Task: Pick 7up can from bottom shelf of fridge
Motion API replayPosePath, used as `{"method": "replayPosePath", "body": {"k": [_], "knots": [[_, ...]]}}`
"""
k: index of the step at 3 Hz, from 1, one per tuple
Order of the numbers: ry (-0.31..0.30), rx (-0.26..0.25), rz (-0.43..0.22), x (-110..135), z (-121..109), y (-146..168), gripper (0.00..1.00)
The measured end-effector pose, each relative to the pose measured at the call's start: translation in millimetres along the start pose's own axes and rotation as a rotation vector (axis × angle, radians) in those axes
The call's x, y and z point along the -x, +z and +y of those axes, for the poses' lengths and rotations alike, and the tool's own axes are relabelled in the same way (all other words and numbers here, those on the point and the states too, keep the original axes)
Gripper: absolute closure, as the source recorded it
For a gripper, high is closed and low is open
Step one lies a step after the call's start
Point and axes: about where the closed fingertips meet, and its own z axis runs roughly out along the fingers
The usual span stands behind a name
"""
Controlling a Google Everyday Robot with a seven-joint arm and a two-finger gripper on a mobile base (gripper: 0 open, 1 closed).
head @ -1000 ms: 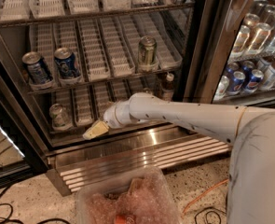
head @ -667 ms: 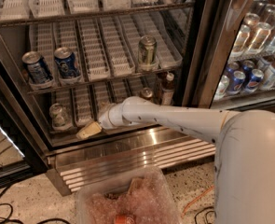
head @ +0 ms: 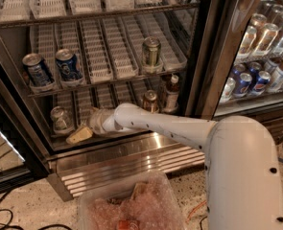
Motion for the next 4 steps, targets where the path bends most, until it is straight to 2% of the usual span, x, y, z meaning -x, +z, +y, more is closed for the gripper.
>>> {"method": "replayPosePath", "body": {"k": [1, 2, 4], "knots": [[-0.027, 0.051, -0.042, 17, 12, 20, 0.00], [-0.033, 0.049, -0.044, 18, 14, 19, 0.00], [-0.066, 0.080, -0.132, 32, 11, 41, 0.00]]}}
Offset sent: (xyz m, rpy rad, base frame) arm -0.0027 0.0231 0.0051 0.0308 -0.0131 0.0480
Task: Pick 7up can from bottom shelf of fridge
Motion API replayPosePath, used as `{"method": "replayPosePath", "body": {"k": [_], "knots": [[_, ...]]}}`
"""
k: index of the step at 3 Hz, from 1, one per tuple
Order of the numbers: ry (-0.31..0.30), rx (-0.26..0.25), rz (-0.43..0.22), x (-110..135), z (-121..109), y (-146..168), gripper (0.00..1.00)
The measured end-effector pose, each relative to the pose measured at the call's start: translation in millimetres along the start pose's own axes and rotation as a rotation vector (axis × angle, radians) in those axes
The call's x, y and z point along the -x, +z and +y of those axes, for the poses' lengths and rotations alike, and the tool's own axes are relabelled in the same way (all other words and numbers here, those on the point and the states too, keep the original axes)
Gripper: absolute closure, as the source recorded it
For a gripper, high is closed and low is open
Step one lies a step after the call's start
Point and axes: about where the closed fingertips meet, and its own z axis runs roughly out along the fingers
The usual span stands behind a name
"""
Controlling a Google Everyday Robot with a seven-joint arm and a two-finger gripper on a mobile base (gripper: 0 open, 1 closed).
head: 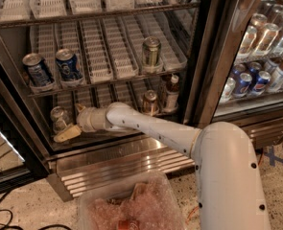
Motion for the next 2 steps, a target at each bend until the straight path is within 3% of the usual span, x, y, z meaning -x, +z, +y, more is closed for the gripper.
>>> {"method": "replayPosePath", "body": {"k": [2], "knots": [[-0.022, 0.033, -0.071, 11, -5, 25, 0.00]]}}
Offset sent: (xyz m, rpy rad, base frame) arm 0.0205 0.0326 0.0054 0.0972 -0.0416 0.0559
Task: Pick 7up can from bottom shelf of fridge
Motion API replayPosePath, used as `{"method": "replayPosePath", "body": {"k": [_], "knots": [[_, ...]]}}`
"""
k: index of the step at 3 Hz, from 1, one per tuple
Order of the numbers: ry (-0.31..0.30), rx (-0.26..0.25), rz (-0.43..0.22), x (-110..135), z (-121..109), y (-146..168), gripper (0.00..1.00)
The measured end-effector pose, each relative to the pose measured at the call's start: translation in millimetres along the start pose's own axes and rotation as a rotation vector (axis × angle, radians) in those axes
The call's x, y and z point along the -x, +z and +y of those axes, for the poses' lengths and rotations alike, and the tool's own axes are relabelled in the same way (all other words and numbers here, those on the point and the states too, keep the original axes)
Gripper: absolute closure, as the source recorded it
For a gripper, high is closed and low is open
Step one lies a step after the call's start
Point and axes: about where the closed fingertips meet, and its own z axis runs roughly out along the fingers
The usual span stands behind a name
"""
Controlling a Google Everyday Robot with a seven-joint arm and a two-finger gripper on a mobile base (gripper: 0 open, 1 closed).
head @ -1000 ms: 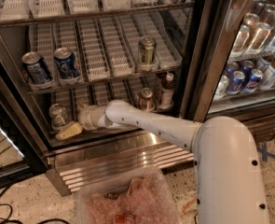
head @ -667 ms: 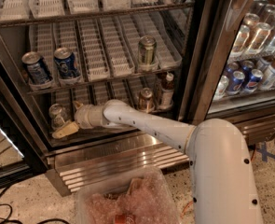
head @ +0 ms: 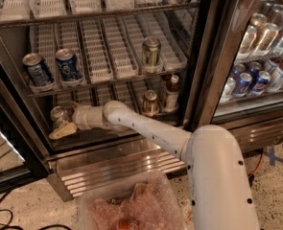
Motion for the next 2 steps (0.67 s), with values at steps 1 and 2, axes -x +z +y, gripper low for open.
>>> {"method": "replayPosePath", "body": {"k": [1, 2], "knots": [[0.005, 0.018, -0.021, 0.3, 1.3, 8.1, 0.00], [0.007, 0.021, -0.020, -0.9, 2.9, 11.8, 0.19]]}}
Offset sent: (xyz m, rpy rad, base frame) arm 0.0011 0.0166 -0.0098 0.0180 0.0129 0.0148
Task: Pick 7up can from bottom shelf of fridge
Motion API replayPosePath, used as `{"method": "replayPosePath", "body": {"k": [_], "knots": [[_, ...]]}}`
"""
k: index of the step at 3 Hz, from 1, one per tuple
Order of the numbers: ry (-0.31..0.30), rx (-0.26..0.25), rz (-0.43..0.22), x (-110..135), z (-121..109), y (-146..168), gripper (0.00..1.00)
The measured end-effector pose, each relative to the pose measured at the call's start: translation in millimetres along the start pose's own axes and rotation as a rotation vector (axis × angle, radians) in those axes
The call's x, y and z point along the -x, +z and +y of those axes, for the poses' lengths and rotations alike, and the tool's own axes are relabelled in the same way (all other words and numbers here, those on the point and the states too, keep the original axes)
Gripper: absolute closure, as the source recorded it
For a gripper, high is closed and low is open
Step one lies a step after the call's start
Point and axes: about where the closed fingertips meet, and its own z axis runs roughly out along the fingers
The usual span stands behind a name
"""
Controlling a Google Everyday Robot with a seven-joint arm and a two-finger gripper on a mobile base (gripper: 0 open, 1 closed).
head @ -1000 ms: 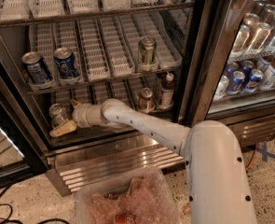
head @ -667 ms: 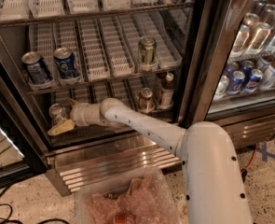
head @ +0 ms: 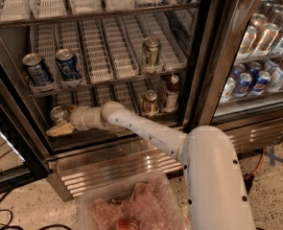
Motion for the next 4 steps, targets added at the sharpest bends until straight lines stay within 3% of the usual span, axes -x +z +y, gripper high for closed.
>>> {"method": "replayPosePath", "body": {"k": [2, 3, 4], "knots": [[0.012, 0.014, -0.002, -8, 3, 9, 0.66], [-0.023, 0.027, -0.031, 8, 11, 6, 0.88], [-0.060, 0.022, -0.048, 25, 14, -2, 1.00]]}}
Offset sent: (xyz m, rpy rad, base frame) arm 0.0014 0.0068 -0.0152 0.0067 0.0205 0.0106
